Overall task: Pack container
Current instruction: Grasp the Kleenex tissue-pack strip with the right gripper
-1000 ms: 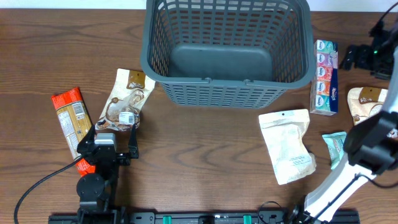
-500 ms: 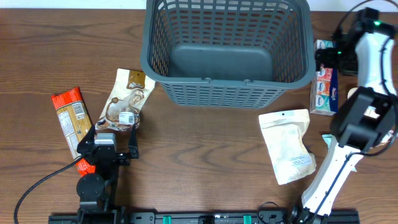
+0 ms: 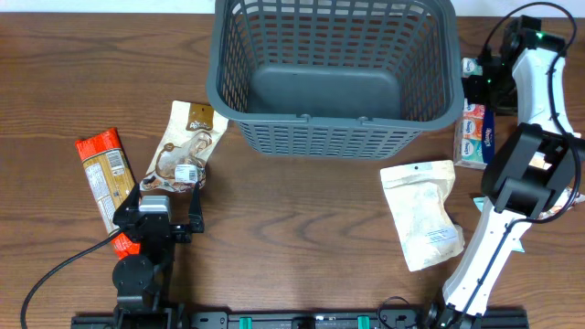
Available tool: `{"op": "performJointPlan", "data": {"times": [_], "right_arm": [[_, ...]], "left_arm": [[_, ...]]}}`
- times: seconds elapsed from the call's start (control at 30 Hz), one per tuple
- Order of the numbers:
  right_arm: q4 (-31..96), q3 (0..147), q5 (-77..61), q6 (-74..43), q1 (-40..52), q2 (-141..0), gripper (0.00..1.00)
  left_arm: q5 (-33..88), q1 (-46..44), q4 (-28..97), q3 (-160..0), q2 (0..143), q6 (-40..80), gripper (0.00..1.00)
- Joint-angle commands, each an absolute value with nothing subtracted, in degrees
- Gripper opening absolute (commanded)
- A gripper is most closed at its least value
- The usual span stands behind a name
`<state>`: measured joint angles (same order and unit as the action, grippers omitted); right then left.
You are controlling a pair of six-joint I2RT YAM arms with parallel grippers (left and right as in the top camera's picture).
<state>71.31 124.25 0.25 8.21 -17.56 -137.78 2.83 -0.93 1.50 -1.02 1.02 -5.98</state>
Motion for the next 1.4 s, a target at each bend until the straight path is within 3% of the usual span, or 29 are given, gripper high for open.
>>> {"op": "performJointPlan", "data": {"times": [0.0,1.13,1.2,1.37], "right_arm": [[71.09,125.58,1.08,8.84,-18.85,-138.87,0.99],[63.77,114.24,-0.91,8.84,-19.09,-138.91,0.99],[63.64,113.93,-0.91,8.84,-19.09,-138.91,0.94],[63.96,113.93,-0.93,8.62,-19.07,-138.91,0.5]], "left_arm": [[2.5,-1.06,3.81,-0.23,0.97,-5.69,0.99],[2.5,-1.06,3.79,-0.23,0.97,-5.69,0.99],[2.5,-1.06,3.79,-0.23,0.97,-5.69,0.99],[2.5,-1.06,3.81,-0.23,0.97,-5.69,0.99]]}}
